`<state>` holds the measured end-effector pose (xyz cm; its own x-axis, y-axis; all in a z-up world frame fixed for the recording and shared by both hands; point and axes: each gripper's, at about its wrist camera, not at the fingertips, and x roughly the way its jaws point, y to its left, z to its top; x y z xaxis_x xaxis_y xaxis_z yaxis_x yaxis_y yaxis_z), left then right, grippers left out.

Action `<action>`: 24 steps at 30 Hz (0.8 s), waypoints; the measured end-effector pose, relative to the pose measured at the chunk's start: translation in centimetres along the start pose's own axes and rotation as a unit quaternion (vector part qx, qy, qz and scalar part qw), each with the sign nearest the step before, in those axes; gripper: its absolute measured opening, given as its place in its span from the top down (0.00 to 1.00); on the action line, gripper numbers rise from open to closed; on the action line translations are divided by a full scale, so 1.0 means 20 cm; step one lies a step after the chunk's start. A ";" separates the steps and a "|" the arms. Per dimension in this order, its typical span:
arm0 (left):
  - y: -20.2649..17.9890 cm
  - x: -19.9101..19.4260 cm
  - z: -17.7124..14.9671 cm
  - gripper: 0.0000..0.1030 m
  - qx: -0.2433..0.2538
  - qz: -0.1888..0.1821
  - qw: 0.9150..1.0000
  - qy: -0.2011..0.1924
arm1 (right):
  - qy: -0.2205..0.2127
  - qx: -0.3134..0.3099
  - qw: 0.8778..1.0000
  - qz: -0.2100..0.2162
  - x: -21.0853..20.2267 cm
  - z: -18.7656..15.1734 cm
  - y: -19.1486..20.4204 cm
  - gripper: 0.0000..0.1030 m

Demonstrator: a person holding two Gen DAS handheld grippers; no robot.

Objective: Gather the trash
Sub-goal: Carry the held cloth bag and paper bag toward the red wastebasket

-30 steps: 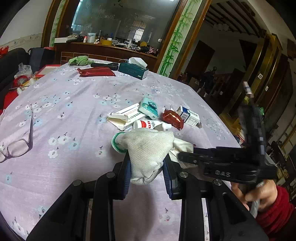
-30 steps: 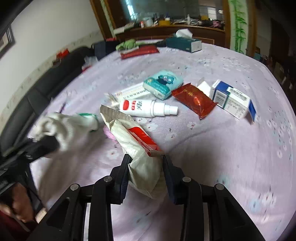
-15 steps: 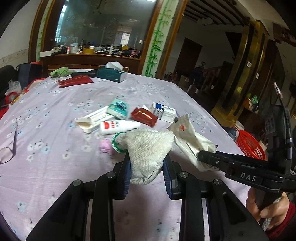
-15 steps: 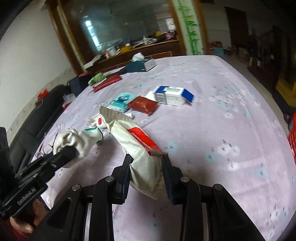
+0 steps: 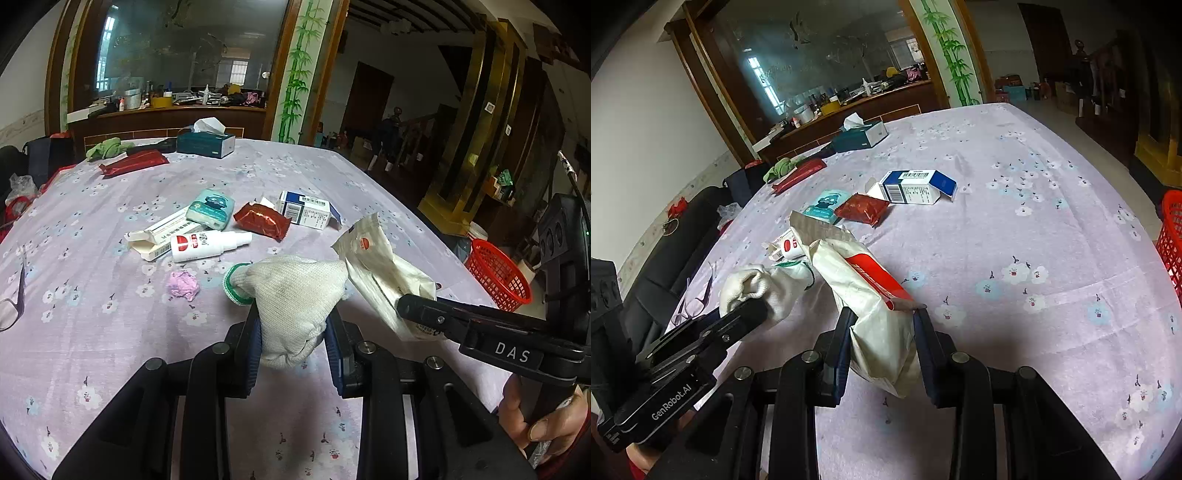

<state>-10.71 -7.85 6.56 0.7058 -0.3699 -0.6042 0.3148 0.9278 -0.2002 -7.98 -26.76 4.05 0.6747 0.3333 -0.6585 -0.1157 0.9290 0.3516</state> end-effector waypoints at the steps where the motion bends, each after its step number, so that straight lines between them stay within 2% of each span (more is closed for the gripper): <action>1: 0.00 0.00 0.00 0.72 0.001 0.000 1.000 0.001 | -0.001 0.002 1.000 0.001 -0.01 0.00 -0.01 0.67; 24: -0.16 0.08 0.06 0.72 0.023 -0.016 0.999 0.017 | -0.015 0.054 0.998 0.015 -0.11 0.01 -0.20 0.67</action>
<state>-9.79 -11.55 7.11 0.6733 -0.3962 -0.6243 0.3663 0.9122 -0.1838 -8.94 -31.25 4.21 0.6942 0.3535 -0.6271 -0.0569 0.8954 0.4417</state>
